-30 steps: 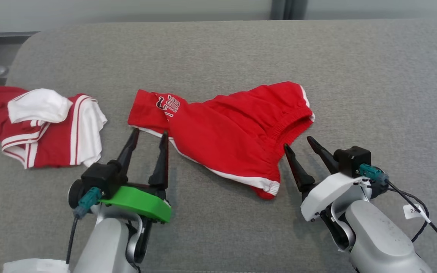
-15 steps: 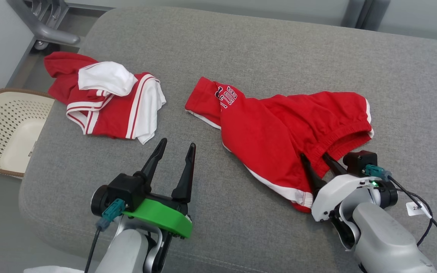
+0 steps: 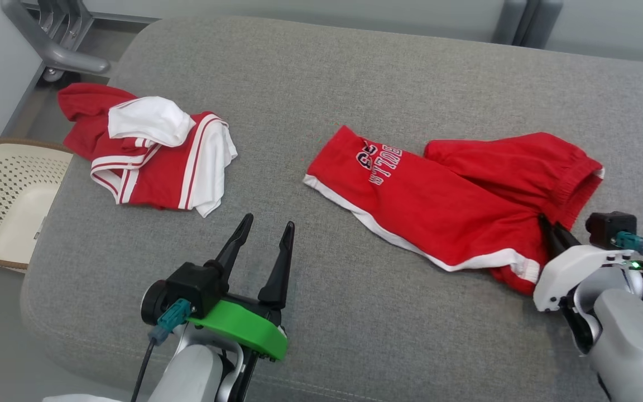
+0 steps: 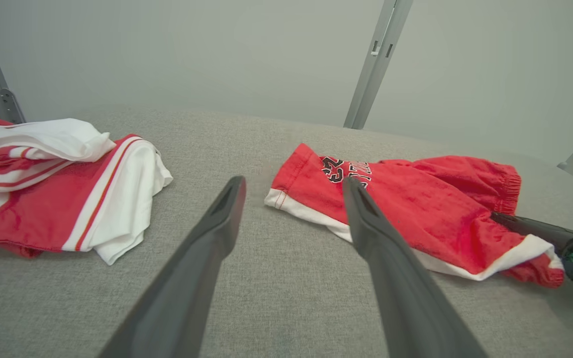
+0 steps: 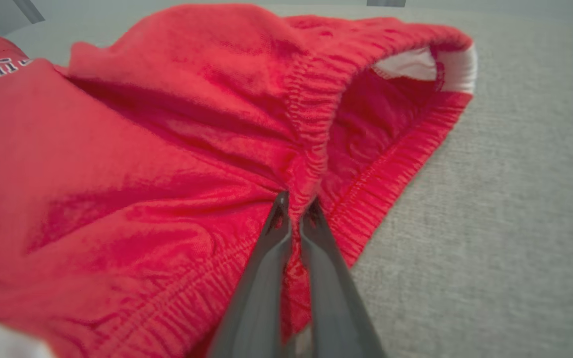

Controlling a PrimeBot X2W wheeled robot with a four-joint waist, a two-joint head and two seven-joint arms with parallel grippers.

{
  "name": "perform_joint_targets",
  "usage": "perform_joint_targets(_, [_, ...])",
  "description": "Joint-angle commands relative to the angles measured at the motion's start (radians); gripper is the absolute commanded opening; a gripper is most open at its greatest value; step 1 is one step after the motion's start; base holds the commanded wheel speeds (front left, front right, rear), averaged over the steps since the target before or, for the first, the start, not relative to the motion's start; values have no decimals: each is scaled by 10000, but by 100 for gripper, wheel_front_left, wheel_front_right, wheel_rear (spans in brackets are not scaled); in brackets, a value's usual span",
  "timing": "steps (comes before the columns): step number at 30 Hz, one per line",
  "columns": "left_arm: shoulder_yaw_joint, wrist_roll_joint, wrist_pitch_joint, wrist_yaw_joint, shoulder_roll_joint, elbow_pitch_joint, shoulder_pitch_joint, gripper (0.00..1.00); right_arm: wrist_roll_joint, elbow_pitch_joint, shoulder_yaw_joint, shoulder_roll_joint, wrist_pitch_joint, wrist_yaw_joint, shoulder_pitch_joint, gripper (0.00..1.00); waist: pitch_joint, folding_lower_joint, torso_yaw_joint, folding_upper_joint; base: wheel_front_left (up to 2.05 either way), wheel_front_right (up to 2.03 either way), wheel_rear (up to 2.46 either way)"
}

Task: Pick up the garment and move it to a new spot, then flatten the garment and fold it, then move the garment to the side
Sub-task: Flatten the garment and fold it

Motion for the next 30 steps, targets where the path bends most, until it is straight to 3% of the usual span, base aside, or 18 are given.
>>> perform_joint_targets(1, [-29, -7, 8, -24, 16, 50, 141, 100, -184, 139, -163, -303, 23, -30, 98, 0, -71, 0, -45, 0, 0, 0, 0])
perform_joint_targets(5, [-119, -13, 8, -50, 16, 275, 215, 100, -411, 348, -446, -751, 21, -28, 292, 0, -206, 0, -135, 0, 0, 0, 0])
perform_joint_targets(6, [-120, -1, 8, -48, 16, 335, 235, 100, -429, 397, -511, -829, 21, -28, 333, 36, -244, 0, -172, 0, 0, 0, 0])
perform_joint_targets(7, [-116, -6, 8, -56, 16, 402, 271, 100, -475, 446, -605, -946, 21, -28, 355, 100, -288, 0, -220, 0, 0, 0, 0])
perform_joint_targets(14, [83, 125, 8, -15, 16, 687, 423, 100, -919, -339, -1237, -971, 12, -25, 619, 100, -589, 0, -744, 0, 0, 0, 0])
perform_joint_targets(18, [287, 178, 8, 50, 17, 856, 579, 100, -1155, -1351, -1559, -513, 12, -25, 1137, 100, -885, 0, -1228, 0, 0, 0, 0])
perform_joint_targets(24, [820, 262, 8, 136, 19, 1104, 746, 100, -1306, -2803, -1044, 92, 10, -25, 2147, 100, -1164, 0, -2186, 0, 0, 0, 0])
perform_joint_targets(30, [1376, 505, 8, 26, 19, 1788, 80, 100, -1096, -3781, -584, 398, 10, -25, 2714, 100, -765, 0, -3393, 0, 0, 0, 0])
